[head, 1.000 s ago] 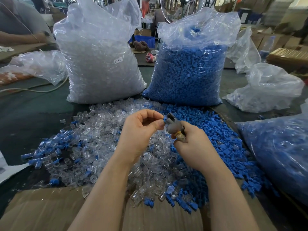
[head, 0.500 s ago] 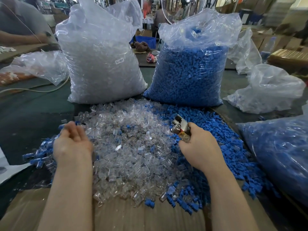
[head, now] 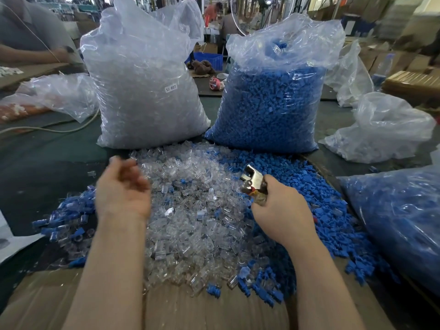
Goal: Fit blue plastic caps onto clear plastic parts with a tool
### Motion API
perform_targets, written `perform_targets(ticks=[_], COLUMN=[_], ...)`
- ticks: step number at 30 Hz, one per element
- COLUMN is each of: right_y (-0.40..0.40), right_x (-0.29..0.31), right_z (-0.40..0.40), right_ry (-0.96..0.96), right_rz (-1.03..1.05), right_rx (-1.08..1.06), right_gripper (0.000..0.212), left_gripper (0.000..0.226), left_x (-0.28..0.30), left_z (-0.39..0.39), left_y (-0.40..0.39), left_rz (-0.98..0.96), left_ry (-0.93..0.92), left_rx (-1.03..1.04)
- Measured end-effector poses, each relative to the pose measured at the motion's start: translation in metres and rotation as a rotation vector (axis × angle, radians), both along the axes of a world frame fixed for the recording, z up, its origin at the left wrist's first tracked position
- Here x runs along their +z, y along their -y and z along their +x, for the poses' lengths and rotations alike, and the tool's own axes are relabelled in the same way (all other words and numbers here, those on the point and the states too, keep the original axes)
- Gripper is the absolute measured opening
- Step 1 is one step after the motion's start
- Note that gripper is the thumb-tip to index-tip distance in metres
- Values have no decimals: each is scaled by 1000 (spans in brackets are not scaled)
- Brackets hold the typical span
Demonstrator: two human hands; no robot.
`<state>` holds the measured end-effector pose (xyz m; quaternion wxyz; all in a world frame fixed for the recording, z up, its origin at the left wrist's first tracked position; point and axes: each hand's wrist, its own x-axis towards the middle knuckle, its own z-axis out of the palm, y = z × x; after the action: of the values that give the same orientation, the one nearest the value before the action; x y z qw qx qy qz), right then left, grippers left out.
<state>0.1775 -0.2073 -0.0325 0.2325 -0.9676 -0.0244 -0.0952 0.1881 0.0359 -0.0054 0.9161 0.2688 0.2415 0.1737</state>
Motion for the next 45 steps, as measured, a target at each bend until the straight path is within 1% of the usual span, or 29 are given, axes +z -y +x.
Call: perform_targets(ticks=[1,2,4,5,6,7,8,10,13,16,18,20,21,23,24,25,26,28,30,33,35,37,40,42,45], right_y=[-1,-2,-4,-5,-6,-8,-9,-12,-8,-4,-5,-8,-8,-4,-1,1,4,8,9,10,11,11,9,5,1], right_x=[1,1,1,2,2,3,4,4,3,3,3,3,2,2,2,1,0,-2,-4,-8,-10,-11,-11,-11,-11], right_z=[0,0,1,0,0,0,-1,-1,-1,-2,-2,-3,-2,-1,-1,0,1,2,2,2,3,5,6,6,9], right_ry=[11,22,56,77,95,107,115,128,120,73,73,43,23,-13,-36,-63,-92,-137,-166,-233,-277,-291,-289,-298,-328], right_rz=[-10,-25,-58,-72,-80,-82,-78,-76,-150,-169,-151,-97,-68,-56,-54,-42,-26,-3,-6,-26,-44,-29,-3,8,37], right_rx=[5,9,18,26,40,59,81,119,111,52,37,1,-40,-163,-227,-286,-341,-437,-506,-565,-548,-507,-457,-428,-399], right_gripper=[18,18,17,17,17,18,20,25,30,46,47,41,36,25,22,20,20,26,36,45,41,31,16,18,17], left_gripper=[18,25,51,59,62,60,54,40,28,27,36,47,49,44,46,52,60,71,77,73,67,62,60,65,64], left_x=[1,7,10,10,9,8,6,0,-2,-2,-2,-4,-7,-13,-16,-19,-22,-26,-29,-30,-30,-29,-27,-27,-28], left_z=[1,2,-2,-4,-7,-9,-9,-8,-6,-3,-2,0,1,4,6,7,8,9,9,9,9,9,9,9,8], left_y=[7,22,48,61,71,81,88,96,95,85,80,76,73,63,56,48,42,35,33,37,41,47,53,56,57], left_rz=[161,347,728,893,1019,1098,1136,1155,1102,1028,1059,1204,1336,1720,1865,1942,1961,1909,1843,1817,1839,1844,1776,1736,1675], left_ry=[-27,-40,-72,-88,-84,-77,-74,-46,-27,-44,-40,-57,-99,-301,-435,-564,-673,-802,-857,-850,-810,-759,-610,-489,-300], left_rx=[-141,-317,-635,-764,-868,-919,-916,-821,-663,-547,-543,-511,-463,-321,-276,-280,-322,-437,-542,-608,-592,-578,-602,-617,-626])
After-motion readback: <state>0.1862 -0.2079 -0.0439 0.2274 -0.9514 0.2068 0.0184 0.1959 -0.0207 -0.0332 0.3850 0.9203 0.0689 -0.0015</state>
